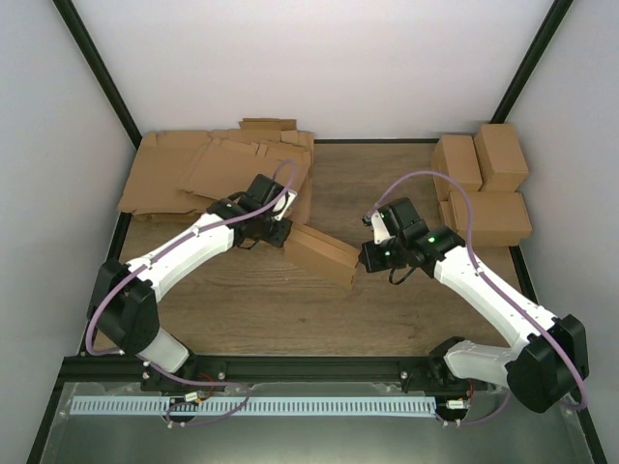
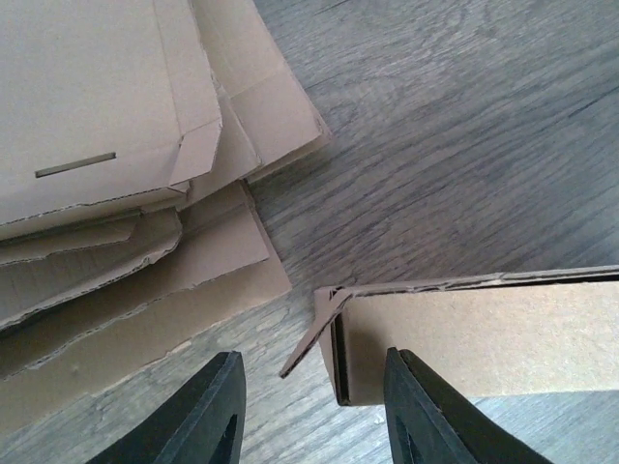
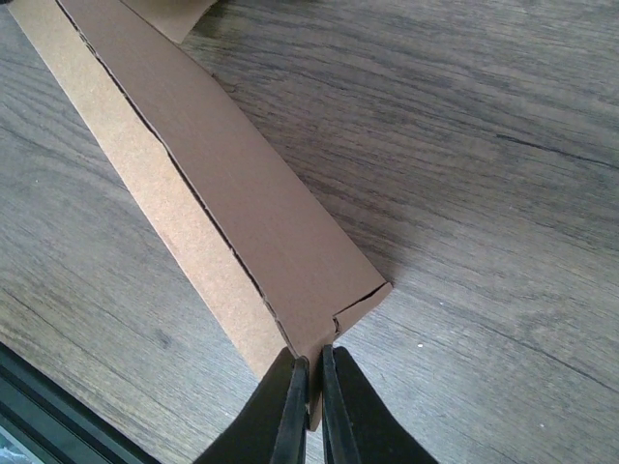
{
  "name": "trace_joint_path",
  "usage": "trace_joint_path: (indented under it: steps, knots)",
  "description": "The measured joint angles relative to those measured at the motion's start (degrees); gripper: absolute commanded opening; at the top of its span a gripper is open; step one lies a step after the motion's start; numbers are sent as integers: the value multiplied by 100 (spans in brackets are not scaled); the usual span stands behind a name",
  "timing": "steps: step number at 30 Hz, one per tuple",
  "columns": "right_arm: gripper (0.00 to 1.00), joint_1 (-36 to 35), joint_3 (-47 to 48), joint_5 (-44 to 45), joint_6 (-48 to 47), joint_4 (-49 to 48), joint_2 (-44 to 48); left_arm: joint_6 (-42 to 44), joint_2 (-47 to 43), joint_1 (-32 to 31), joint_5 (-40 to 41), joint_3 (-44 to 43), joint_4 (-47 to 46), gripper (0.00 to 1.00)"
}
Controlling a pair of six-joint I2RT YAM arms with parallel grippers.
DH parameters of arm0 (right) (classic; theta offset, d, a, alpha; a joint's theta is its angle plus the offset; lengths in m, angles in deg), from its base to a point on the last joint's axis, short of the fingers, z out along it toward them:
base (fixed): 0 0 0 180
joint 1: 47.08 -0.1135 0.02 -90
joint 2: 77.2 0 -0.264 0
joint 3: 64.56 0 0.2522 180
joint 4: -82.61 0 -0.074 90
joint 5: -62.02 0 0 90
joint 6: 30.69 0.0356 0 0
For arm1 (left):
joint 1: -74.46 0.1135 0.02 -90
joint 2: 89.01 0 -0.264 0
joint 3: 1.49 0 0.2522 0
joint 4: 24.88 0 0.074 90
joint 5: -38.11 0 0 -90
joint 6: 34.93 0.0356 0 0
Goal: Fold the paper box
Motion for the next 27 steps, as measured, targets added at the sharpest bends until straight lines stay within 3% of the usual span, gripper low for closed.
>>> trace_joint_path:
  steps: [8, 15, 24, 27]
  knots:
    - [7, 0, 17, 0, -2, -9, -24, 299, 175, 2, 138, -201, -15, 45]
    - [7, 0, 37, -2, -22, -7, -52, 695, 256, 4, -42, -286, -17, 33]
    - [7, 0, 50, -7, -22, -7, -66, 809, 339, 9, -142, -356, 24, 29]
    - [7, 0, 52, -7, -22, -9, -72, 817, 337, 9, -142, -356, 24, 21]
